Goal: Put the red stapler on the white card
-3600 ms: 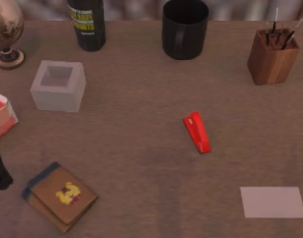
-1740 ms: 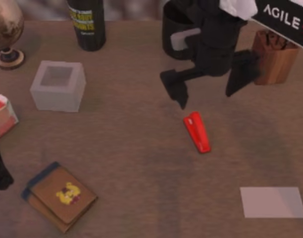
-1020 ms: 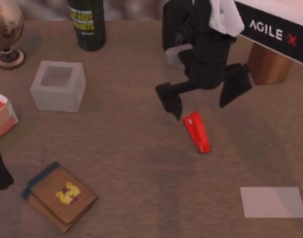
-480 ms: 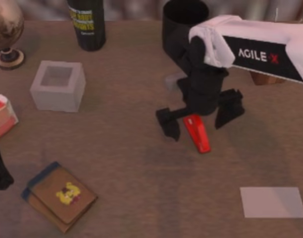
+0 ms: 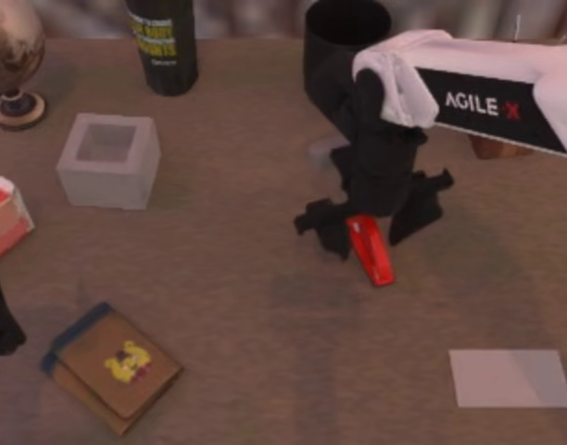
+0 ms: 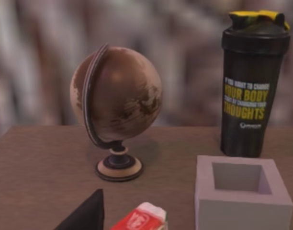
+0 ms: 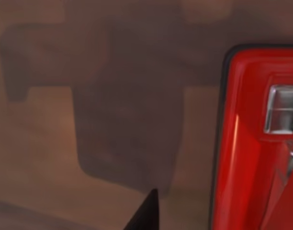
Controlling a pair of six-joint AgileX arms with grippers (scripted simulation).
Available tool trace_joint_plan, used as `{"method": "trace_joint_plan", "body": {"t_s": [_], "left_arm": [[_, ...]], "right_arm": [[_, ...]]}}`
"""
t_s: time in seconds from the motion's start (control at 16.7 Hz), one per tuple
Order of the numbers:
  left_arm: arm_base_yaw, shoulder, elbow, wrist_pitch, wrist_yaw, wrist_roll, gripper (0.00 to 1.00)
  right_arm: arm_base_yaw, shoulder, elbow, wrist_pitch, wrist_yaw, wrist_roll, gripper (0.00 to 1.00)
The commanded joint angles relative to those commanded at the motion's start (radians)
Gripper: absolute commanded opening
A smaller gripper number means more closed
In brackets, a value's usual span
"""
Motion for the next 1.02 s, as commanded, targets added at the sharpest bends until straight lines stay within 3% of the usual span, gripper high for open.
{"method": "trace_joint_plan", "body": {"t_s": [0.36, 1.02], "left_arm": [[0.000, 0.000, 0.000, 0.000, 0.000, 0.000, 1.00], [0.000, 0.000, 0.000, 0.000, 0.000, 0.000, 1.00]], "right_arm": [[0.000, 0.000, 0.000, 0.000, 0.000, 0.000, 0.02], [-0.002, -0.002, 0.017, -0.017, 0.000, 0.001, 0.00]]}}
